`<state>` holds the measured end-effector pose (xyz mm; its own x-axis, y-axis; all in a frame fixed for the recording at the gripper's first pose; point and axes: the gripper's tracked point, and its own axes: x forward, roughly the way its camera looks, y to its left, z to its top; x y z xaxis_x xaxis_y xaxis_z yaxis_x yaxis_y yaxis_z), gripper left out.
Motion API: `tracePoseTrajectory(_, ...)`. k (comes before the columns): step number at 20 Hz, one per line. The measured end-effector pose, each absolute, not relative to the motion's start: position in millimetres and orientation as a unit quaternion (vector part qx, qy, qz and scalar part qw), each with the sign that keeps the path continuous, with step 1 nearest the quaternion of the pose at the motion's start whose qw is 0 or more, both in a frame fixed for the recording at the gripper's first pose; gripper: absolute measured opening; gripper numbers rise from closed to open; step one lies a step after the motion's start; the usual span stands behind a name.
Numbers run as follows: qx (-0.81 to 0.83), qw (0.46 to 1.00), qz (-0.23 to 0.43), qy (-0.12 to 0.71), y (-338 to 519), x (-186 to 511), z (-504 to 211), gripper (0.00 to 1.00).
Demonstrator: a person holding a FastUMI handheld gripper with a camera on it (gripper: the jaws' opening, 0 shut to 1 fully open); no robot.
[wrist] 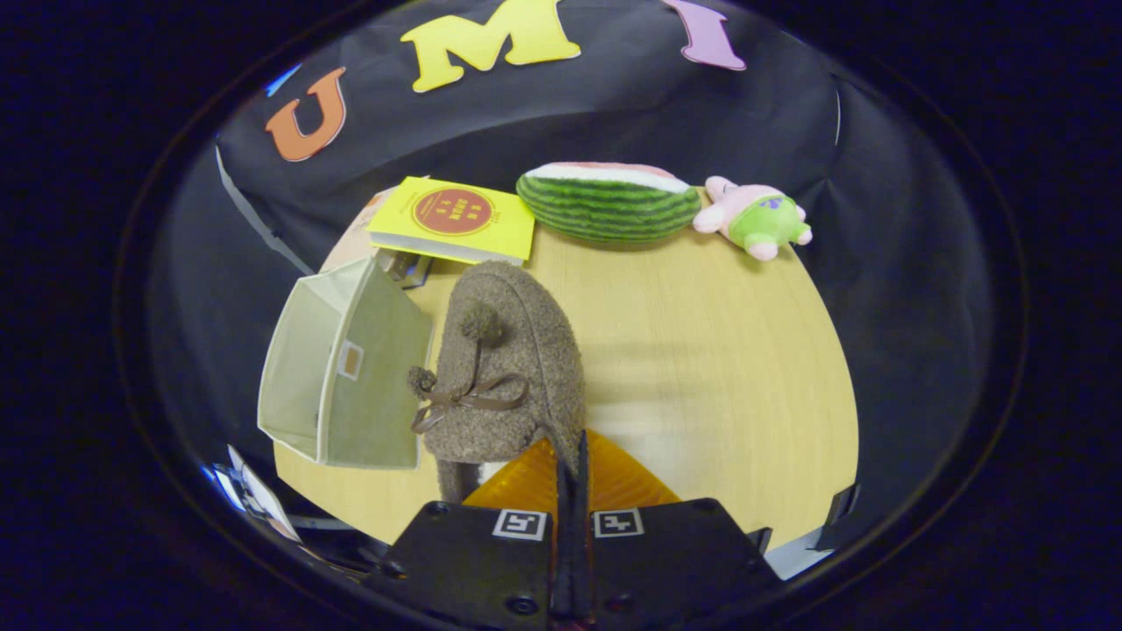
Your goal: Open the storage box then place both shoes into the box .Put the left shoe in first, then the right shoe, with the right side of both shoes facing outward in a uniform manner.
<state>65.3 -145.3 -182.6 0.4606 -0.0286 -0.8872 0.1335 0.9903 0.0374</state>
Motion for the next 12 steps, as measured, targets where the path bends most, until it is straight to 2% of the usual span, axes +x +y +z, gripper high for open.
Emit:
tracePoseTrajectory(7, 0.047, 0.883, -0.024, 0.467, -59, 75, -120, 0.06)
tracePoseTrajectory(12, 0.025, 0.895, 0.014, 0.445, 32, 89, -106, 0.06)
